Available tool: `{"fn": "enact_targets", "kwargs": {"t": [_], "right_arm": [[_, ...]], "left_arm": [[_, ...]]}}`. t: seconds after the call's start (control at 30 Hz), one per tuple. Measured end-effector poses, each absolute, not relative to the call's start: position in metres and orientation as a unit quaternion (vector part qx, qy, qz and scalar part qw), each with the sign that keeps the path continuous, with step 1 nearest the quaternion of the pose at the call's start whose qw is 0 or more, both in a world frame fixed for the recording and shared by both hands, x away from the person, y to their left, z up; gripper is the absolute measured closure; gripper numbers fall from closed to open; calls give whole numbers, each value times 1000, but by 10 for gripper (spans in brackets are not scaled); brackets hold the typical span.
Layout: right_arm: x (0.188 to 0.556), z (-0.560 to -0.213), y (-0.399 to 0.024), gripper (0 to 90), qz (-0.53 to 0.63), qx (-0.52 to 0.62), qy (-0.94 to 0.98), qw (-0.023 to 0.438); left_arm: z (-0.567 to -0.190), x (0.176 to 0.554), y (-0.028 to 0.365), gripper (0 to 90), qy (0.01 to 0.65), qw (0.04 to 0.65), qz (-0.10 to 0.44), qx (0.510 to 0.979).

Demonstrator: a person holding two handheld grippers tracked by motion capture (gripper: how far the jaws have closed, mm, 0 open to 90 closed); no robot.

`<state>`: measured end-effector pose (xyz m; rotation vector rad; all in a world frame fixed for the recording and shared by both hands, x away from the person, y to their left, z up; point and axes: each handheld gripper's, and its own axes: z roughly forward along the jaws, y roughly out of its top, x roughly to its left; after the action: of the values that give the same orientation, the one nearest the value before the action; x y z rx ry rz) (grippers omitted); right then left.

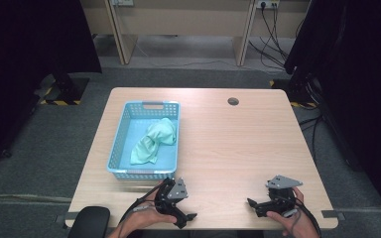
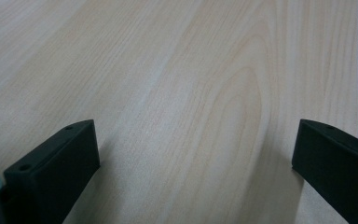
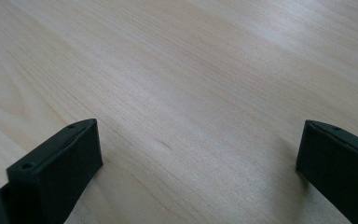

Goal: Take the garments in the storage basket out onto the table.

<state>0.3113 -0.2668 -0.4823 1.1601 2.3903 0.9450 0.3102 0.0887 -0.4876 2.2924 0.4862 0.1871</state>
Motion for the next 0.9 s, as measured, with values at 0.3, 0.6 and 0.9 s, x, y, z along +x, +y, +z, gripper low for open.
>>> {"fn": "enact_targets", "kwargs": {"t": [0.3,0.6,0.9], "right_arm": [[311,-482,-267,3,331,406,837,160],[311,-482,-267,3,331,406,837,160],[311,-482,-267,3,331,406,837,160]], "left_arm": [[-488,310,89,0,191,385,73,900],[-488,310,89,0,190,385,73,900],[-485,310,91,26,187,384,65,902]]}}
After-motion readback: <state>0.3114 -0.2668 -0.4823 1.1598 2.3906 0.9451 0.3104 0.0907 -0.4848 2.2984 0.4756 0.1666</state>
